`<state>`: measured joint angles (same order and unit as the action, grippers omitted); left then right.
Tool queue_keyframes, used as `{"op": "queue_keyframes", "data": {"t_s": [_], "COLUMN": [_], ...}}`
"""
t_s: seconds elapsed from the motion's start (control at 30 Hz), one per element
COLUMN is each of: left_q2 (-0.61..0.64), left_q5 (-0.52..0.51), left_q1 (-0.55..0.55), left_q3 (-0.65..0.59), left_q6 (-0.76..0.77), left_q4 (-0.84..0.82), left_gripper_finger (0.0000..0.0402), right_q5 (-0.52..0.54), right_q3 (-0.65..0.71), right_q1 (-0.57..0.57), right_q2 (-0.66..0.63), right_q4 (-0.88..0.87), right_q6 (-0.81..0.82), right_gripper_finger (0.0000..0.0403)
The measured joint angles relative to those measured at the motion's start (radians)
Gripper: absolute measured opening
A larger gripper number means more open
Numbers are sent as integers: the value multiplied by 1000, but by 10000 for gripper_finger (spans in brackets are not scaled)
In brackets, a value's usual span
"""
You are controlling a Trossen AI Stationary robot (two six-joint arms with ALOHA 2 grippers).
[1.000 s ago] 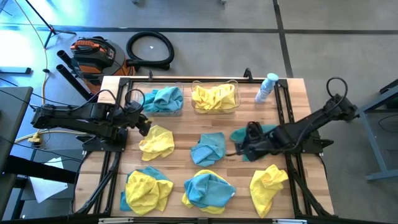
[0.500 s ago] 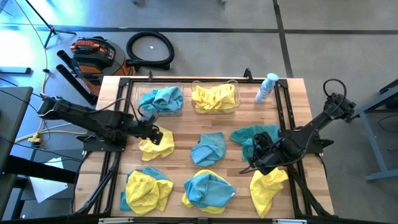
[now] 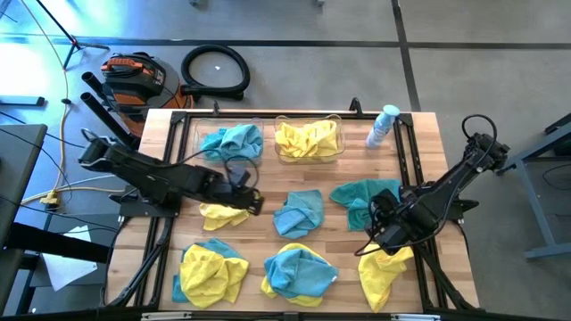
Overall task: Sort microfiber towel by color & place in baskets
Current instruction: Put the blue towel into the left transparent bin
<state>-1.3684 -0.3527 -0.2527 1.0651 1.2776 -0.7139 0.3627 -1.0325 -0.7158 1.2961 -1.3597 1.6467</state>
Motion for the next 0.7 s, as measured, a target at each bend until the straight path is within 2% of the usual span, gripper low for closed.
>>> {"op": "queue_keyframes", "data": {"t_s": [0.07, 0.17, 0.3, 0.43, 0.7], "left_q2": [-48, -108, -176, -257, -437], "left_q5": [2, 0, 2, 15, 146], "left_q1": [5, 17, 43, 62, 65], "left_q3": [45, 76, 81, 81, 93], "left_q6": [29, -12, -62, -66, -85], "left_q4": [9, 83, 245, 399, 614], "left_gripper_finger": [27, 25, 25, 39, 78], "right_q5": [21, 55, 113, 127, 127], "right_q3": [0, 0, 0, 0, 0], "right_q1": [0, 0, 0, 0, 0], "right_q2": [0, 0, 0, 0, 0], "right_q4": [-1, 1, 2, 3, 3], "right_q6": [-20, -47, -77, -120, -182], "right_gripper_finger": [0, 0, 0, 0, 0]}}
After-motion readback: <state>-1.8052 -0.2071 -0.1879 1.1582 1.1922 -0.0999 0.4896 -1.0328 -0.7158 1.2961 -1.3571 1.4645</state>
